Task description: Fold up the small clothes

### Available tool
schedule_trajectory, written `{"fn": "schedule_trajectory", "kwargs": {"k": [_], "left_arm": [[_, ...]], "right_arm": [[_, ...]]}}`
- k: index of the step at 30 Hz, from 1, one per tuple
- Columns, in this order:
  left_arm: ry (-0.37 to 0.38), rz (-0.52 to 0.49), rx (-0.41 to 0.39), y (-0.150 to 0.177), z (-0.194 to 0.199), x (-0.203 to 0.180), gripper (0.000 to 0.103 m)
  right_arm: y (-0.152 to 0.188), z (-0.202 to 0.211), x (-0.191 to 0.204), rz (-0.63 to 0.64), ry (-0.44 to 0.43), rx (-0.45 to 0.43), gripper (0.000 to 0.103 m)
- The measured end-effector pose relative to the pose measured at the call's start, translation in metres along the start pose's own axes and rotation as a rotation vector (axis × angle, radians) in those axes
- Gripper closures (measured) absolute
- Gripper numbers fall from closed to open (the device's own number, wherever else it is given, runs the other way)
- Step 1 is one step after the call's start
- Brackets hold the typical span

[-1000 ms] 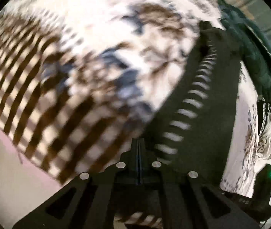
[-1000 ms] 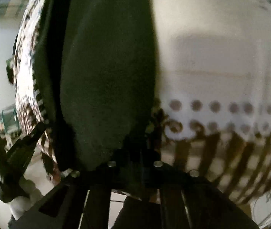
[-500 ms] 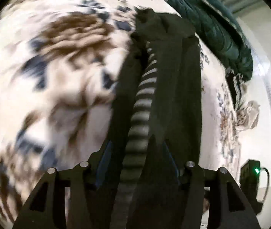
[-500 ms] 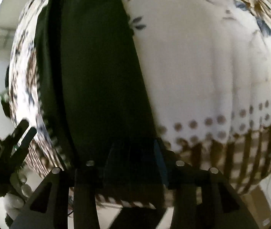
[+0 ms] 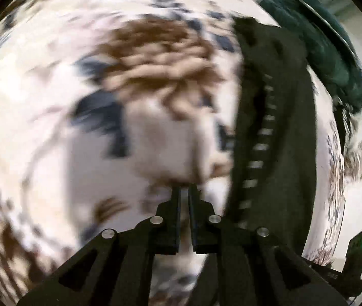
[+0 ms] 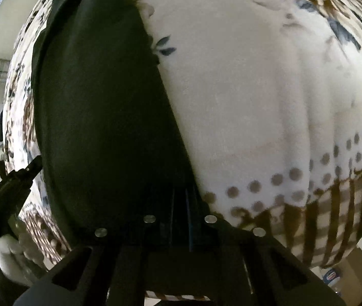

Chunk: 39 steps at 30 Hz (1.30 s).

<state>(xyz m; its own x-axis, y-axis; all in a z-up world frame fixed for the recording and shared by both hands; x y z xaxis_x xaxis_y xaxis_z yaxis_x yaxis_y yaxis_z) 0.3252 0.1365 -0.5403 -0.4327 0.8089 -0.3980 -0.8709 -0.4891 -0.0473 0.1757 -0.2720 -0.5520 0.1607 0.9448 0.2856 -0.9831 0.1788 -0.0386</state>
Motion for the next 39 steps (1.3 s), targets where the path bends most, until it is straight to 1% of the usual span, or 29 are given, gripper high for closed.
{"fn": "schedule_trajectory", "kwargs": {"k": [1, 2, 3, 4, 5, 6, 7, 10, 11, 12, 13, 14, 16, 18, 19, 21, 22, 23, 24, 25, 26, 27, 28, 31, 33, 35, 36, 37, 39], "left_arm": [[0.026, 0.036, 0.031, 0.005, 0.007, 0.009, 0.097], [0.052, 0.046, 0.045, 0.01, 0.012, 0.011, 0.089], [0.083, 0.049, 0.059, 0.02, 0.019, 0.012, 0.082], [0.123, 0.046, 0.079, 0.033, 0.026, 0.01, 0.06], [0.149, 0.041, 0.101, 0.047, 0.029, 0.007, 0.044], [0.165, 0.033, 0.113, 0.055, 0.032, 0.005, 0.044], [0.175, 0.008, 0.139, 0.069, 0.03, -0.002, 0.044], [0.07, -0.101, 0.153, 0.105, 0.013, -0.019, 0.047], [0.025, -0.134, 0.145, 0.114, 0.007, -0.022, 0.069], [-0.011, -0.151, 0.145, 0.123, -0.001, -0.023, 0.087], [-0.007, -0.14, 0.15, 0.133, -0.004, -0.021, 0.093], [-0.02, -0.153, 0.129, 0.137, -0.003, -0.022, 0.094], [-0.048, -0.163, 0.089, 0.136, 0.002, -0.017, 0.095], [-0.056, -0.101, 0.107, 0.125, 0.002, 0.0, 0.094], [-0.04, -0.076, 0.129, 0.119, 0.003, 0.002, 0.093], [0.002, -0.024, 0.182, 0.109, 0.014, 0.003, 0.091], [0.016, -0.015, 0.19, 0.106, 0.021, 0.0, 0.087], [0.061, -0.018, 0.186, 0.099, 0.036, -0.01, 0.08], [0.09, -0.029, 0.166, 0.091, 0.048, -0.02, 0.076], [0.104, -0.043, 0.137, 0.081, 0.057, -0.03, 0.063], [0.127, -0.053, 0.112, 0.069, 0.064, -0.042, 0.05], [0.166, -0.06, 0.087, 0.053, 0.068, -0.057, 0.046], [0.195, -0.066, 0.056, 0.033, 0.069, -0.072, 0.043], [0.231, -0.105, -0.04, -0.039, 0.05, -0.123, 0.043], [0.216, -0.134, -0.097, -0.096, 0.023, -0.157, 0.043], [0.199, -0.117, -0.104, -0.14, -0.008, -0.178, 0.043], [0.191, -0.115, -0.099, -0.153, -0.022, -0.184, 0.043], [0.148, -0.118, -0.102, -0.172, -0.045, -0.197, 0.043], [0.089, -0.144, -0.089, -0.191, -0.074, -0.209, 0.044]], "right_arm": [[-0.002, -0.002, 0.004, -0.009, -0.012, 0.009, 0.091], [0.001, 0.002, 0.0, -0.024, -0.035, 0.016, 0.09], [0.003, -0.001, 0.005, -0.031, -0.048, 0.023, 0.084], [0.007, 0.001, 0.002, -0.038, -0.064, 0.036, 0.071], [0.014, 0.002, 0.0, -0.045, -0.081, 0.051, 0.065], [0.023, 0.001, 0.0, -0.05, -0.096, 0.058, 0.058], [0.032, 0.0, -0.001, -0.056, -0.112, 0.075, 0.056], [0.056, -0.015, 0.005, -0.046, -0.135, 0.154, 0.056], [0.065, -0.023, 0.006, -0.043, -0.129, 0.185, 0.056], [0.073, -0.029, 0.007, -0.043, -0.121, 0.206, 0.058], [0.08, -0.034, 0.009, -0.036, -0.119, 0.22, 0.074], [0.085, -0.038, 0.01, -0.03, -0.125, 0.231, 0.085], [0.093, -0.038, 0.01, -0.024, -0.105, 0.232, 0.095], [0.094, -0.033, 0.013, -0.009, -0.075, 0.218, 0.096], [0.096, -0.031, 0.009, -0.009, -0.047, 0.238, 0.096], [0.096, -0.031, 0.002, -0.01, -0.052, 0.262, 0.096], [0.093, -0.032, 0.005, 0.013, -0.059, 0.291, 0.096], [0.089, -0.031, 0.007, 0.025, -0.065, 0.309, 0.094], [0.084, -0.028, 0.01, 0.027, -0.08, 0.321, 0.088], [0.076, -0.023, 0.009, 0.03, -0.083, 0.327, 0.077], [0.065, -0.01, 0.012, 0.035, -0.08, 0.307, 0.071], [0.056, 0.001, 0.013, 0.034, -0.079, 0.269, 0.06], [0.044, 0.013, 0.014, 0.031, -0.079, 0.221, 0.058], [-0.003, 0.036, 0.014, 0.005, -0.1, 0.107, 0.058], [-0.038, 0.04, 0.015, 0.003, -0.109, 0.053, 0.058], [-0.087, 0.041, 0.016, 0.016, -0.1, -0.03, 0.058], [-0.11, 0.04, 0.015, 0.022, -0.096, -0.062, 0.058], [-0.134, 0.038, 0.014, 0.027, -0.098, -0.09, 0.058], [-0.186, 0.028, 0.013, 0.033, -0.102, -0.133, 0.058]]}}
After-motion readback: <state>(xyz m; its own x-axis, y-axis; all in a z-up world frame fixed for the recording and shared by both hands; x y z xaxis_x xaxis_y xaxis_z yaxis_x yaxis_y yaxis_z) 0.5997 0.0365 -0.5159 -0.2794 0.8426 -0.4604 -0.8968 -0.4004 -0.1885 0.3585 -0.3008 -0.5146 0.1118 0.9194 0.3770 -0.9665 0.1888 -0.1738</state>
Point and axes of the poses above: each gripper's, at about its wrist camera, not at the fingertips, and z roughly against the way its jaws point, x to its left, y to its underside, the point moved 1 cm from there along -z, roughly the way its jaws point, and after that the axes turned 14 degrees about z, right-handed, at the moved point
